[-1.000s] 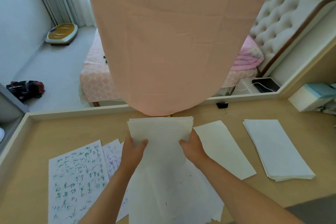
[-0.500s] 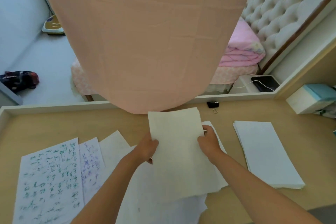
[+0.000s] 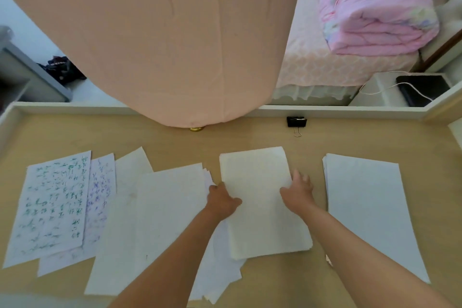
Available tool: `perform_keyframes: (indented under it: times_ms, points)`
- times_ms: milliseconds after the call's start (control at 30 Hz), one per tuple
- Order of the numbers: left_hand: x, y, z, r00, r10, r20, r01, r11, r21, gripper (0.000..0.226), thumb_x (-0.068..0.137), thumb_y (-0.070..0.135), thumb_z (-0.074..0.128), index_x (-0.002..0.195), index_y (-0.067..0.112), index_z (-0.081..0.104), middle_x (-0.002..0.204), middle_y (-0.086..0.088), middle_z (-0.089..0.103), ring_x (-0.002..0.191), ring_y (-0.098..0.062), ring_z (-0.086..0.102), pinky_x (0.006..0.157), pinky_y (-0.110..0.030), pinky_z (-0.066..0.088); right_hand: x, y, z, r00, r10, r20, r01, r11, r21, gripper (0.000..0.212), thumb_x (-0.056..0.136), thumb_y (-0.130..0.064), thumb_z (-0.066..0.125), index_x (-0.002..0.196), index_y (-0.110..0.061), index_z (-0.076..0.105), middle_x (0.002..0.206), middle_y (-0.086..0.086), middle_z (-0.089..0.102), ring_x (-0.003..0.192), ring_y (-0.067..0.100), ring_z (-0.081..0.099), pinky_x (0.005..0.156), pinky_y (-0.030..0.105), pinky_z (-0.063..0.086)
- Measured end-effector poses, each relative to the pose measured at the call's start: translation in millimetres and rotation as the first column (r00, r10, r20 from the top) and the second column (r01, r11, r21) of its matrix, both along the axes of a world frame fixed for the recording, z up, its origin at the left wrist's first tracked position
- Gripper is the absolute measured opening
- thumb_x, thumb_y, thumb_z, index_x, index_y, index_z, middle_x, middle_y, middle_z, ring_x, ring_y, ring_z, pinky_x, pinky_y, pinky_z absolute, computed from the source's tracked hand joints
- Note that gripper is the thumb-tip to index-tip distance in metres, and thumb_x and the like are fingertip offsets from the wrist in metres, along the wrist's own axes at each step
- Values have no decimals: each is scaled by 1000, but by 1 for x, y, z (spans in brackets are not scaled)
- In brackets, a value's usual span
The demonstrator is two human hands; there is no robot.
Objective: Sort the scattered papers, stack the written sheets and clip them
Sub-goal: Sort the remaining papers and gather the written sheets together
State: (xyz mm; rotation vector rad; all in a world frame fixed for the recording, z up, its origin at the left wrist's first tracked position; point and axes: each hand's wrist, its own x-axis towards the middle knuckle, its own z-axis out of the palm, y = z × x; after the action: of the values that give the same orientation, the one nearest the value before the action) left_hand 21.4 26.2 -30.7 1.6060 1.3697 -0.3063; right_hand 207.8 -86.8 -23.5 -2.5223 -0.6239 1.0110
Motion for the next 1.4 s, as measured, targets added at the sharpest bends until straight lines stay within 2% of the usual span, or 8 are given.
perform_keyframes:
  times_ms: [133,300,467,667,800,967,1167,1400]
  points:
    - [1,-7,7,998,24,65,-27,998,50,73,86,33,67,147,15,30,135,-11,42,126,-30,47,106,-44,44,3,-3,-2,982,188,1,-187,979,-80,80,90,-19,51,157,-15,8,155,10,22,142,35,18,112,43,28]
    - [-32,5,21,999,-46,9,42,972,233,72,96,30,57,155,17,18,153,-7,32,138,-27,40,111,-46,39,-27,9,14,973,170,155,-185,979,85,62,89,-9,48,149,-21,34,142,6,37,130,27,34,106,36,36]
    - [-99,27,32,982,-36,-185,110,907,407,65,97,29,55,153,15,25,153,-6,31,140,-26,32,107,-41,39,-105,44,25,930,324,-172,-265,918,293,33,97,-11,46,124,-24,60,118,-7,59,112,15,57,87,20,42]
    - [-203,51,26,913,30,-407,120,933,338,75,90,42,61,150,15,24,154,-7,27,140,-28,28,106,-47,38,-185,74,4,913,339,-229,-318,940,124,44,92,-15,54,136,-18,53,138,2,49,115,17,54,84,17,48]
    - [-264,62,13,877,11,-480,122,962,245,109,83,60,64,156,15,-3,164,-8,-5,150,-30,1,113,-55,28,-229,81,-8,978,204,31,-202,978,-53,62,86,-29,62,143,-20,41,150,9,34,139,30,31,109,42,39]
    - [-287,68,6,948,67,-310,-6,981,195,110,81,51,72,155,10,2,159,-9,6,147,-32,9,109,-50,35,-268,85,-11,989,57,139,-30,980,-194,99,73,-51,73,149,-25,16,153,9,13,143,32,12,107,56,33]
    - [-295,87,8,951,298,-88,-290,953,93,91,78,30,78,150,10,25,143,-12,30,133,-30,35,102,-38,41,-297,96,-12,995,-58,80,65,994,-85,103,74,-42,80,153,-20,19,154,11,16,141,35,15,104,46,38]
    - [-312,115,3,884,416,211,-387,907,-165,18,88,14,71,104,16,64,108,-6,70,92,-23,69,89,-45,57,-315,99,-11,985,167,44,-159,977,-145,91,75,-54,72,151,-31,27,154,2,16,140,27,19,107,45,39]
